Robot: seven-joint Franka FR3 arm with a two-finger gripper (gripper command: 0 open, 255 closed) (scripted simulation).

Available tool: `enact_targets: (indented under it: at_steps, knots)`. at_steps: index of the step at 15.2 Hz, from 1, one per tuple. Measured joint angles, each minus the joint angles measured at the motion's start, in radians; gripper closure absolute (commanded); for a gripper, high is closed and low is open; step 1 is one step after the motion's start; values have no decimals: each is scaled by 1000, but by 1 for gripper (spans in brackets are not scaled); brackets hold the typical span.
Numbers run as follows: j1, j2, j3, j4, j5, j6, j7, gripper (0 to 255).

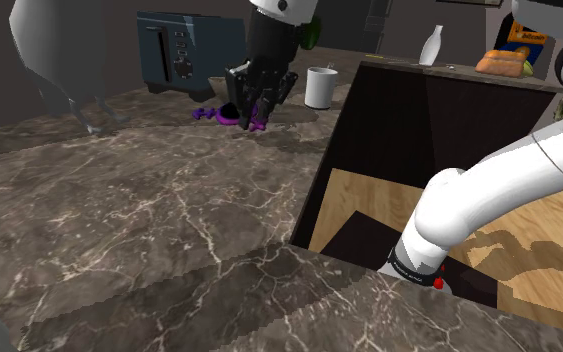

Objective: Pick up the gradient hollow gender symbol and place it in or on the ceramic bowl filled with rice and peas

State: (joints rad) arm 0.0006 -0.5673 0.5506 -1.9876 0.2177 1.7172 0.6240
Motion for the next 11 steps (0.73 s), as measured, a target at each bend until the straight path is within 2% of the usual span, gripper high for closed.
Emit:
enact_targets:
  at_steps: [11]
  knots:
    - [-25, 69, -1, 205, -32, -139, 15, 255]
